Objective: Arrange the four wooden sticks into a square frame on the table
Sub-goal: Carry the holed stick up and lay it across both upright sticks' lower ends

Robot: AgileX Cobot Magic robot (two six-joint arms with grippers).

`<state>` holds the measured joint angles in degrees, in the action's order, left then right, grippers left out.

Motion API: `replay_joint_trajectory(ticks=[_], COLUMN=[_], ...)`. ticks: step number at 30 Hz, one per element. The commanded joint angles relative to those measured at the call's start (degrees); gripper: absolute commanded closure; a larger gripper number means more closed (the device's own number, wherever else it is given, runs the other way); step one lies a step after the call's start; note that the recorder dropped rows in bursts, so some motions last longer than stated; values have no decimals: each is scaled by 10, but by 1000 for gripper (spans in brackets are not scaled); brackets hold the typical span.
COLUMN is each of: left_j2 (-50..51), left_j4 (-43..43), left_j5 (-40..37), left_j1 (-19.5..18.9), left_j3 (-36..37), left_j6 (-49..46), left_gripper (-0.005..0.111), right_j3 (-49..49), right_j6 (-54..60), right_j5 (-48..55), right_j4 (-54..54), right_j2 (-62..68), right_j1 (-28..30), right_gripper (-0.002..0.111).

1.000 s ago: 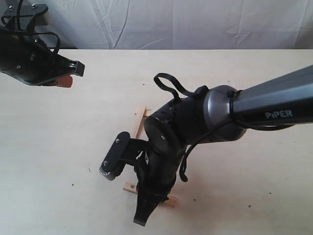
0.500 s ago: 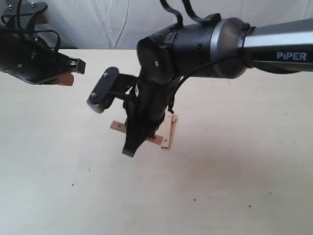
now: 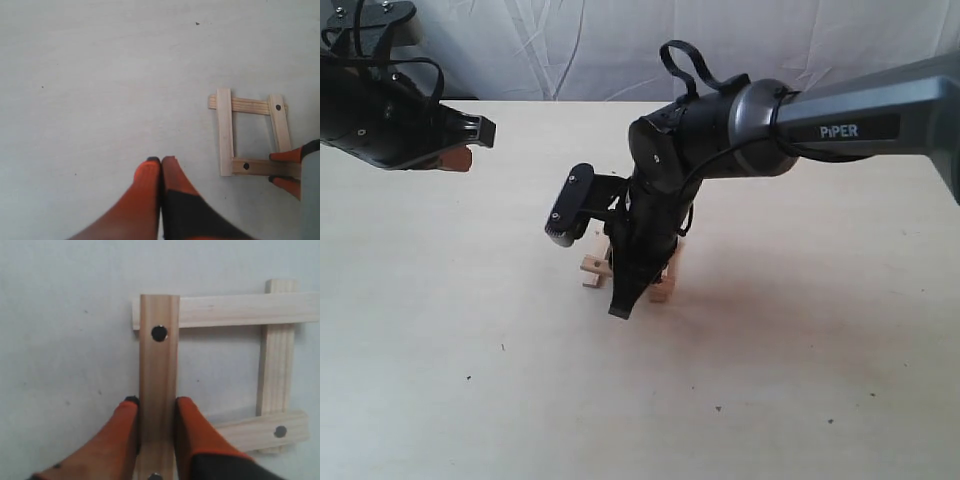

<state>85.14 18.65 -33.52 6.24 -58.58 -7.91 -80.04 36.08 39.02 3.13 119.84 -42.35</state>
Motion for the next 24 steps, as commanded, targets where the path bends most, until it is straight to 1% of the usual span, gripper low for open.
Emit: replay_joint_trajectory(ticks=[1, 7, 14, 21, 22, 23, 24], left_j2=[-5, -5, -5, -5, -5, -5, -5], left_j4=[10, 10, 11, 13, 12, 12, 12], left_j5=[12, 13, 14, 14, 13, 12, 11], left_j1=[-4, -4, -4, -4, -4, -4, -4], left_j3=[4, 4, 4, 4, 4, 4, 4], left_j6=[-2, -2, -2, -2, -2, -2, -2], left_gripper=[107, 107, 107, 107, 107, 107, 107], right_j3=[-4, -4, -4, -4, -4, -4, -4], right_j6=[6, 4, 3, -11, -33, -36, -37], right_j5=[-10, -39, -40, -31, -28, -27, -27], right_j4=[0, 6, 12, -10, -27, -31, -39], right_j2=[6, 8, 10, 10, 10, 10, 10], right_j1=[3, 3, 3, 3, 3, 3, 3], right_gripper=[109, 109, 109, 108, 102, 97, 85])
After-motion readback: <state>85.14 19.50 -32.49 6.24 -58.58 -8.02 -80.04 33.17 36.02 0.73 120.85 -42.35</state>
